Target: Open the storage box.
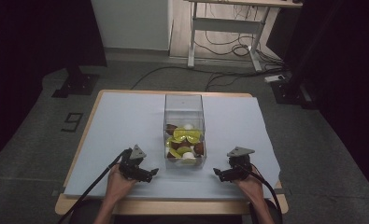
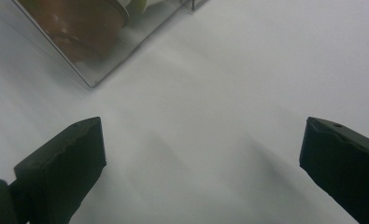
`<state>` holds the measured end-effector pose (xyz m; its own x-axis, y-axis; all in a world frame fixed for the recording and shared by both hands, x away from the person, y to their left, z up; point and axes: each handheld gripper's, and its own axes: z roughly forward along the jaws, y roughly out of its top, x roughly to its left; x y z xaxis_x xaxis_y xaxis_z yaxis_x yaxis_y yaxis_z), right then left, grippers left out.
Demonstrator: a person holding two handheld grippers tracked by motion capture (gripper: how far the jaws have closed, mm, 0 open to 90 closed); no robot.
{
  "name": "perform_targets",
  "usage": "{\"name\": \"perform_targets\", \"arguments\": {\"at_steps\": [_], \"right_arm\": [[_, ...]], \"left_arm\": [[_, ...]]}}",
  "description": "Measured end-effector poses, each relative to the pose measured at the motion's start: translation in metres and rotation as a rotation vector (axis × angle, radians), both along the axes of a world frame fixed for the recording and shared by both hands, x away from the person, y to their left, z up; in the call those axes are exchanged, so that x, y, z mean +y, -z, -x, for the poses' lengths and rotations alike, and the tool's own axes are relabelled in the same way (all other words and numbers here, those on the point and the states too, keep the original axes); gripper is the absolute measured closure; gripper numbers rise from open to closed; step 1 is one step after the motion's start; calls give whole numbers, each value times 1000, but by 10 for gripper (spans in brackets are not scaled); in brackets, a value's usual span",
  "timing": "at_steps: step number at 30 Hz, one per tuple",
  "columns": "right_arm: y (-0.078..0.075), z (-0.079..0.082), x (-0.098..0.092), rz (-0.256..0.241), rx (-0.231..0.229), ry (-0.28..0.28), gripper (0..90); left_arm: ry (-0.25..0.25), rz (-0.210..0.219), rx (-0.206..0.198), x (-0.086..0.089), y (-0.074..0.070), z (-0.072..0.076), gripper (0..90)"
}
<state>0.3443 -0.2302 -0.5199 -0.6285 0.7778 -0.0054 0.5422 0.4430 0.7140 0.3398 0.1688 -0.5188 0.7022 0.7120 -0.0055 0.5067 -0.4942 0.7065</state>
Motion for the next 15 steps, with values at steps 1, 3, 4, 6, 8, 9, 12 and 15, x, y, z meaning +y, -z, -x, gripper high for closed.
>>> {"name": "perform_targets", "arguments": {"at_steps": [1, 3, 4, 6, 8, 9, 12, 15], "right_arm": [[4, 0, 0, 0, 4, -1, 4], [6, -1, 0, 2, 6, -5, 1], [8, -1, -1, 7, 11, -8, 0], [14, -1, -1, 15, 20, -15, 0], [16, 0, -3, -11, 7, -14, 0], [16, 0, -3, -10, 6, -16, 0], [17, 0, -3, -10, 6, -16, 0], [17, 0, -3, -10, 5, -15, 0]], "left_arm": [[-1, -13, 4, 0, 3, 0, 0], [-6, -30, 11, 0, 6, -1, 0], [-8, -43, 19, 0, 9, -1, 0], [-17, -47, 26, 0, 9, -2, 0], [-14, -45, 39, 0, 10, -3, 0], [-16, -41, 45, 0, 10, -4, 0], [-17, -43, 44, 0, 10, -3, 0], [-17, -43, 44, 0, 10, -3, 0]]}}
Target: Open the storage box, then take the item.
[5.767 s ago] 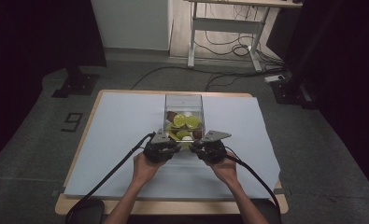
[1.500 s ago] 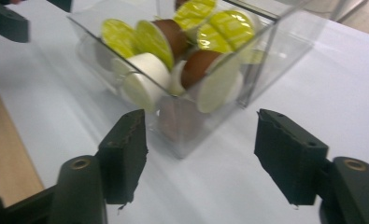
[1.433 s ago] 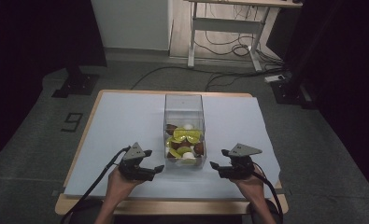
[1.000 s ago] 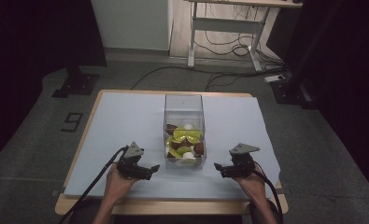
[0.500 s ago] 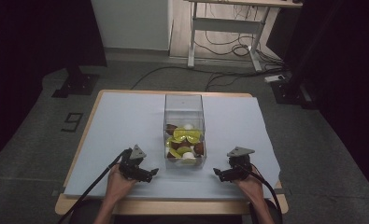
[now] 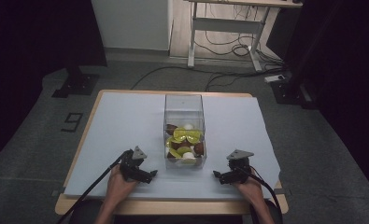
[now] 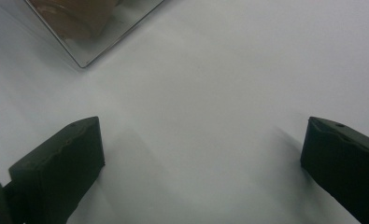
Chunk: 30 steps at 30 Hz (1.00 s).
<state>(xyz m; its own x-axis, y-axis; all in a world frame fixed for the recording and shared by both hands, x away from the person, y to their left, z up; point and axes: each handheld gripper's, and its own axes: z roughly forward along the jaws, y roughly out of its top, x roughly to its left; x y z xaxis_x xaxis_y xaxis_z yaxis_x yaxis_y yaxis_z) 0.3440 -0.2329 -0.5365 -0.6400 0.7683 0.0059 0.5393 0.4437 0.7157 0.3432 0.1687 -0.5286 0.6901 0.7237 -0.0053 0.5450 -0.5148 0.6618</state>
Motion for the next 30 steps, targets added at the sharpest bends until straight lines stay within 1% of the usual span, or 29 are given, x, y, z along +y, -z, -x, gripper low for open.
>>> {"name": "perform_targets", "arguments": {"at_steps": [7, 11, 12, 15, 16, 20, 23, 27, 30], "right_arm": [[-1, 1, 0, 6, 2, 5, 0], [-3, 2, 1, 22, -1, -2, 13], [-7, 4, 1, 37, -10, 0, 13], [-14, 5, -1, 26, -26, 2, 13], [-14, 5, -1, 26, -26, 2, 13], [-23, 7, 0, 37, -25, 2, 13], [-29, 8, 2, 14, -24, -20, 15], [-37, 9, 2, 0, -35, -41, 16], [-44, 8, 2, -12, -34, -42, 17]], "left_arm": [[0, 0, 1, 0, 0, 0, 0], [-1, 0, 1, 0, 0, 0, 0], [-1, 1, 1, 0, 0, 0, 0], [-1, 0, 1, 0, 0, 0, 0], [-1, 0, 1, 0, 0, 0, 0], [-1, 0, 1, 0, 0, 0, 0], [0, 1, 2, 0, 0, 0, 0], [-1, 0, 1, 0, 0, 0, 0], [-1, 0, 1, 0, 0, 0, 0]]}}
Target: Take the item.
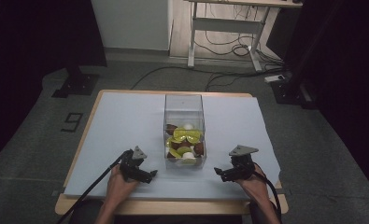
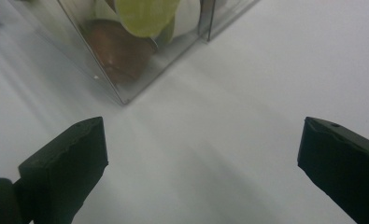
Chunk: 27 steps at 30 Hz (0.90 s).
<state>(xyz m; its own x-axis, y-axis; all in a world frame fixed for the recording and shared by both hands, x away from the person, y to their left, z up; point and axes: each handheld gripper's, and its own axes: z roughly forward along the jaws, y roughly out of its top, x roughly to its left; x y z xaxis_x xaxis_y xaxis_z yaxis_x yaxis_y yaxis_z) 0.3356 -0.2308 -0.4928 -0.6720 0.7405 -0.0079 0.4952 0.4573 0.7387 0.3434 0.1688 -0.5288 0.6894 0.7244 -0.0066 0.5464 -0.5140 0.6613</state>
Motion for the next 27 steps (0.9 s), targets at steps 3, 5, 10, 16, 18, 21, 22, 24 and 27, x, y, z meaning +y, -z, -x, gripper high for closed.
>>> {"name": "perform_targets", "arguments": {"at_steps": [3, 5, 10, 16, 18, 21, 22, 24, 27], "right_arm": [[-6, 0, 1, -7, 1, -9, 16], [-10, 0, 3, -12, -5, -20, 16], [-19, -1, 8, -15, -12, -40, 11], [-31, -4, 14, -9, -10, -69, 11], [-37, -6, 17, -4, -16, -89, 20], [-41, -8, 18, 1, -14, -103, 30], [-43, -9, 19, 1, -9, -110, 35], [-48, -13, 21, -4, -7, -117, 35], [-51, -16, 22, -15, -2, -117, 35]], "left_arm": [[1, -1, -2, 0, 0, 0, 0], [1, -2, -3, 0, 0, 0, 0], [1, -2, -2, 0, 0, 0, 0], [5, -3, -5, 0, 0, 1, 0], [5, -3, -5, 0, 0, 1, 0], [5, -4, -5, 0, 0, 0, 0], [5, -3, -5, 0, 0, 0, 0], [7, -5, -4, 0, 0, 0, 0], [7, -5, -3, 0, 0, 0, 0]]}}
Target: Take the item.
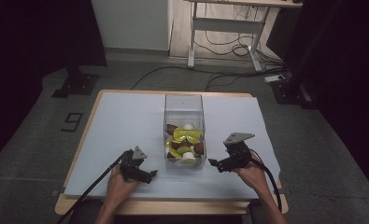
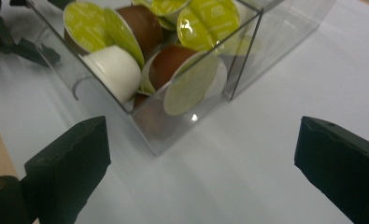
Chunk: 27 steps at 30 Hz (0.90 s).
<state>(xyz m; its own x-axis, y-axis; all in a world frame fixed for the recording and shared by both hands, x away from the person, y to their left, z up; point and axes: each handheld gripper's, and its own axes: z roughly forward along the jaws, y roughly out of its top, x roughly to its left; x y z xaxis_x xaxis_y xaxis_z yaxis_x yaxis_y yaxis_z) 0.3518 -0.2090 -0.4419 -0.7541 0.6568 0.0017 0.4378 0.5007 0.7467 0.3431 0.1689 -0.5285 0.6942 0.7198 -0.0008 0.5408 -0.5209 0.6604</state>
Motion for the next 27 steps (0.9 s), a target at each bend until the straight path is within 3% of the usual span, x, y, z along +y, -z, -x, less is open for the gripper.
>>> {"name": "perform_targets", "arguments": {"at_steps": [4, 22, 27], "right_arm": [[-6, -4, 3, -6, -16, -9, 45], [-22, -14, 21, -50, 13, -29, 106], [-24, -16, 26, -64, 18, -59, 92]], "left_arm": [[-1, 1, 0, 0, 0, 0, 0], [-2, 0, 0, 0, 0, 0, 0], [-1, 0, 0, 0, 0, 0, 0]]}}
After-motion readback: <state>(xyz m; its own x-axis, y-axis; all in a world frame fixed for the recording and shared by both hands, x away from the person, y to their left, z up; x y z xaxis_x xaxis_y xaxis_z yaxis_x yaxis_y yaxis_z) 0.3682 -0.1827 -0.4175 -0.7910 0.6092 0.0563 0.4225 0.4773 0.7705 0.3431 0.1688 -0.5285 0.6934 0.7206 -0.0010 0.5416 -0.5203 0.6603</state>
